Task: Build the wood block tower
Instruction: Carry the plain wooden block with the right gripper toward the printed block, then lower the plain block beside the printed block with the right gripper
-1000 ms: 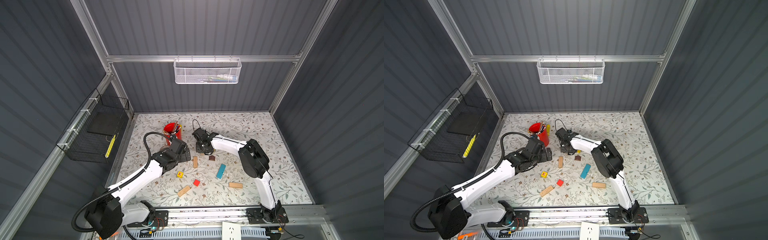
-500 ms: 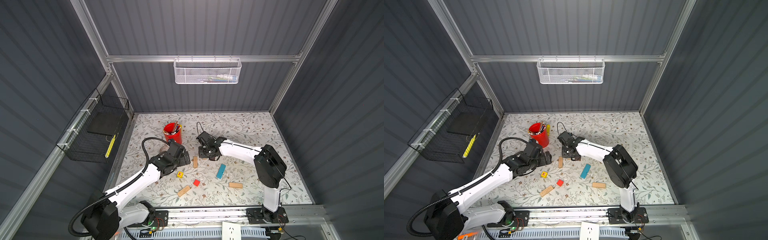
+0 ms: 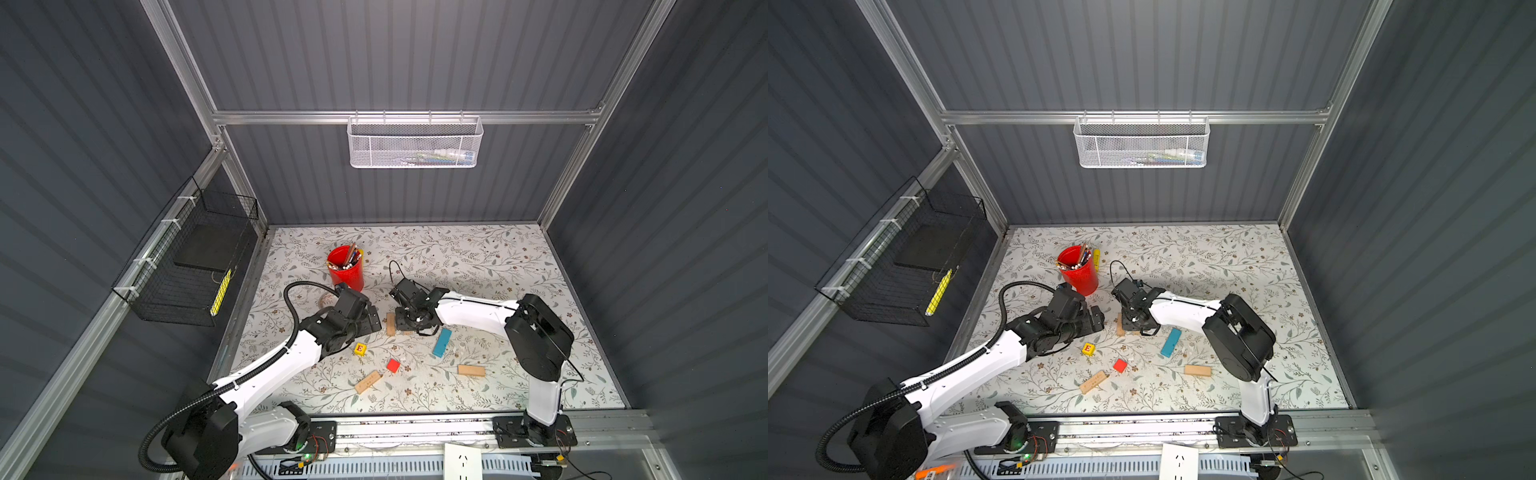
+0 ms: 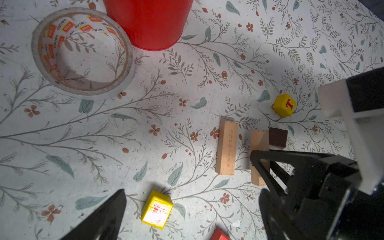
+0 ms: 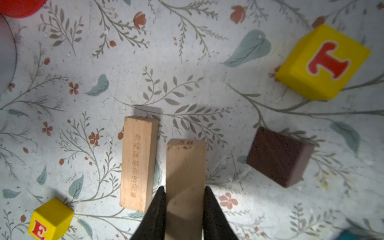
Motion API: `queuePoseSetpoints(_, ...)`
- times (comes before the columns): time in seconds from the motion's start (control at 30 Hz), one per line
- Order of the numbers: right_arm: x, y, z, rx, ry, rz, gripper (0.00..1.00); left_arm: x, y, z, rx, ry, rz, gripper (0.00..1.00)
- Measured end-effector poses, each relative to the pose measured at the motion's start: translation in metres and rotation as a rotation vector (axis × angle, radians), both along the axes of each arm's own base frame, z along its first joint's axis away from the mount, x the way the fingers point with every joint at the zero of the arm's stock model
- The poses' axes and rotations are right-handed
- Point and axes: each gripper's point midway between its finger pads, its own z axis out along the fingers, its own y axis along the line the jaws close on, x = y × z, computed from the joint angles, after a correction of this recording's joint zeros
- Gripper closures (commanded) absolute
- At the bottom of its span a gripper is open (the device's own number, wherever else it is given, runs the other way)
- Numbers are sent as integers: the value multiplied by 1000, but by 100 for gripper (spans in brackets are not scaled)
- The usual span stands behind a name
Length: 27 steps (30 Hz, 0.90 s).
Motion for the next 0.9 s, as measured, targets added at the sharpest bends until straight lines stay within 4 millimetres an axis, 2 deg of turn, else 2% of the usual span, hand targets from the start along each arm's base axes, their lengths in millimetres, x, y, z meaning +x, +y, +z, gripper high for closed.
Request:
queuePoseSetpoints(0.3, 0, 2, -14, -16, 7, -11, 81, -2, 2, -4, 6, 8, 1, 1)
queuePoseSetpoints(0.53, -3, 4, -18, -17, 12, -11, 78, -1, 1, -4, 2, 3, 1, 2)
queuePoseSetpoints(0.9, -2, 5, -18, -10, 16, -28, 58, 0, -1, -2, -8, 0, -3, 4)
